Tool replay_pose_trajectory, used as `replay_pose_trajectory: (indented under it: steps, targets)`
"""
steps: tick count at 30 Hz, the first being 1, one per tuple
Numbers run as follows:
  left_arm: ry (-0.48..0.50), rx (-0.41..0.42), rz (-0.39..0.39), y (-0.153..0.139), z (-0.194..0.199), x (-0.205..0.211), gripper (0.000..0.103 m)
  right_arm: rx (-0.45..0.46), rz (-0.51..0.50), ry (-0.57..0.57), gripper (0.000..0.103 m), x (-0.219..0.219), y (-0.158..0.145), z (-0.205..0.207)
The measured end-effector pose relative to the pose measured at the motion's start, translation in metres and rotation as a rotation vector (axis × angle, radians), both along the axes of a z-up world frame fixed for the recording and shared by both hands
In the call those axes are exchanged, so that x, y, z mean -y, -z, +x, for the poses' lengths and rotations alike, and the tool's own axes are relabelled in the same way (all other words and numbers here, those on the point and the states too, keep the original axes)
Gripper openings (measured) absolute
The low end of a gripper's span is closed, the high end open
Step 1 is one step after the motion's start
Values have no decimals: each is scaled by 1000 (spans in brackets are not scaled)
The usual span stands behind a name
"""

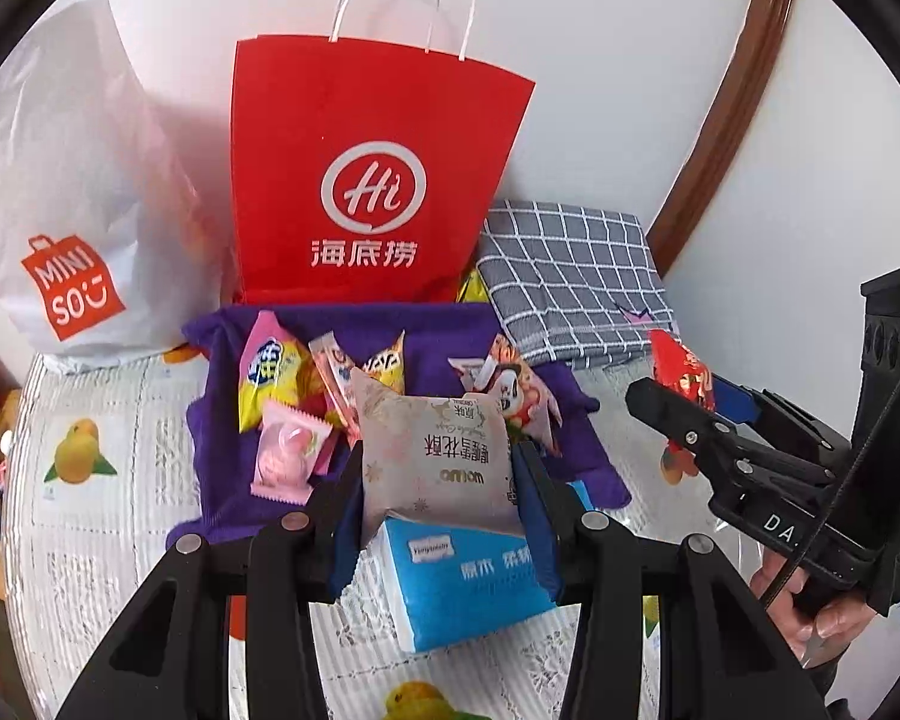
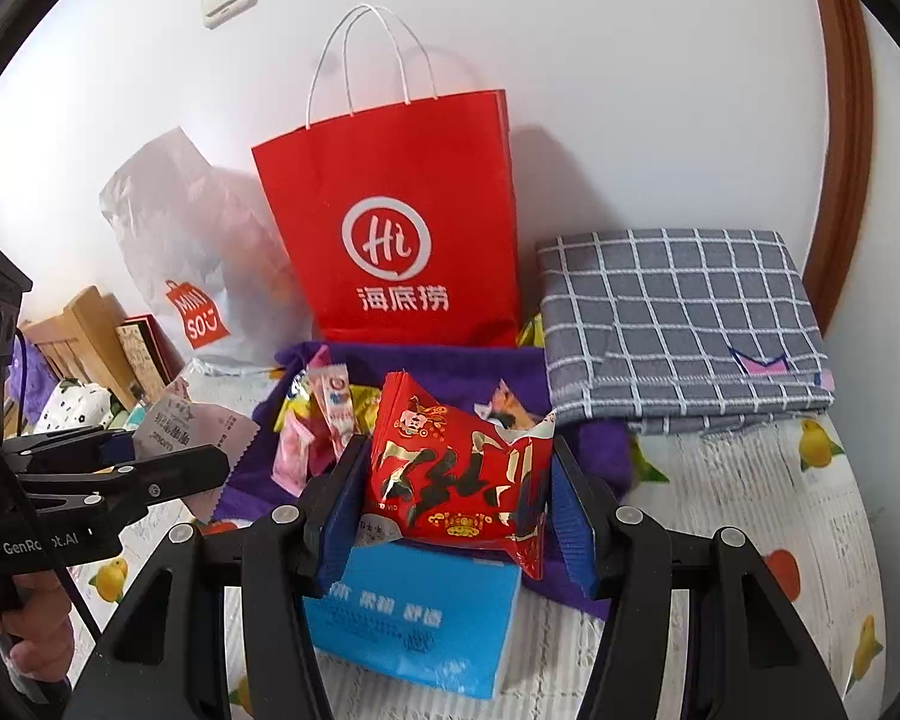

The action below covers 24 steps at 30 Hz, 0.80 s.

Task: Organize snacks
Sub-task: 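Carry both held packets over the purple towel and lower them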

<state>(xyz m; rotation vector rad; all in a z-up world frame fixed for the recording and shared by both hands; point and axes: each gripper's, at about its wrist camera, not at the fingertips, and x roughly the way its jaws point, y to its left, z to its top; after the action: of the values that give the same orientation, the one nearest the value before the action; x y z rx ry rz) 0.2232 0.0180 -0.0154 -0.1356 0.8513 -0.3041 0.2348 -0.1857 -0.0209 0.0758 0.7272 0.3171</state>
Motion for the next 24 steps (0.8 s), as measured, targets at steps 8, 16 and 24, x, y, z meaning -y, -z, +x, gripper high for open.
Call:
replay_pose_trajectory:
  steps: [8,16,24]
  targets:
    - [-17,-3,-2,-6,16,-4,43,6,-5,-11,56,-4,-8,18]
    - [-51,-25,-7,0,36,-14,43,-7,-14,-14,56,-7,-2,41]
    - [-72,-47,-31,14,53,-23,43,-27,-13,-23,56,-14,10,66]
